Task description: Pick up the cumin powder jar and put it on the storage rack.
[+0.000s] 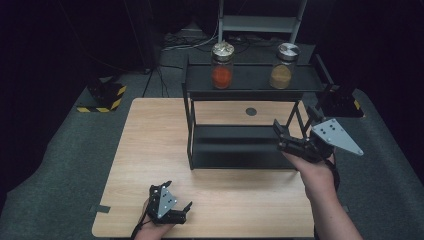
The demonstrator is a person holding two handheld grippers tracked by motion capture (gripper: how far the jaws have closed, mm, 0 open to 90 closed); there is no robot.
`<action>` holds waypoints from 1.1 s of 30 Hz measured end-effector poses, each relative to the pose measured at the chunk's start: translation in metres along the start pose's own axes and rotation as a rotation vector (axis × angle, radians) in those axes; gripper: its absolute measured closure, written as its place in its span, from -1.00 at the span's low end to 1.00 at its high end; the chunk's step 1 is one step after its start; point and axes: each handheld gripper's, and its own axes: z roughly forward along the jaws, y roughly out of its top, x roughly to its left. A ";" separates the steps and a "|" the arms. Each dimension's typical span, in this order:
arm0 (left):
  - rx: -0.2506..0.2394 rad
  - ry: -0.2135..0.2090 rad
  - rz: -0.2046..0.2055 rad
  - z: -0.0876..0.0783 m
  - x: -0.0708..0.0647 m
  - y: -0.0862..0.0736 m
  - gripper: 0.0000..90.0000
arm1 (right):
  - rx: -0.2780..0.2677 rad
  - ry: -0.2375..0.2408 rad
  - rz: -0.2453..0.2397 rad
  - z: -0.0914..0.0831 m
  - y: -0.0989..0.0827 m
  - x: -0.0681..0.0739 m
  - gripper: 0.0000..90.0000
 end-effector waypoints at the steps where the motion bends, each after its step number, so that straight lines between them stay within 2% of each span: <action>1: 0.000 0.001 0.004 0.000 -0.001 0.000 -0.98 | 0.004 0.000 -0.004 -0.001 -0.003 0.000 -1.00; 8: 0.001 0.005 0.022 -0.001 -0.004 0.000 -0.97 | 0.045 0.004 -0.005 -0.008 -0.026 -0.001 -1.00; 25: 0.004 0.006 0.019 -0.002 -0.005 0.000 -0.97 | 0.174 0.017 -0.007 -0.022 -0.083 0.003 -1.00; 33: 0.005 0.008 0.020 -0.002 -0.005 0.000 -0.98 | 0.254 0.023 -0.013 -0.032 -0.115 0.006 -1.00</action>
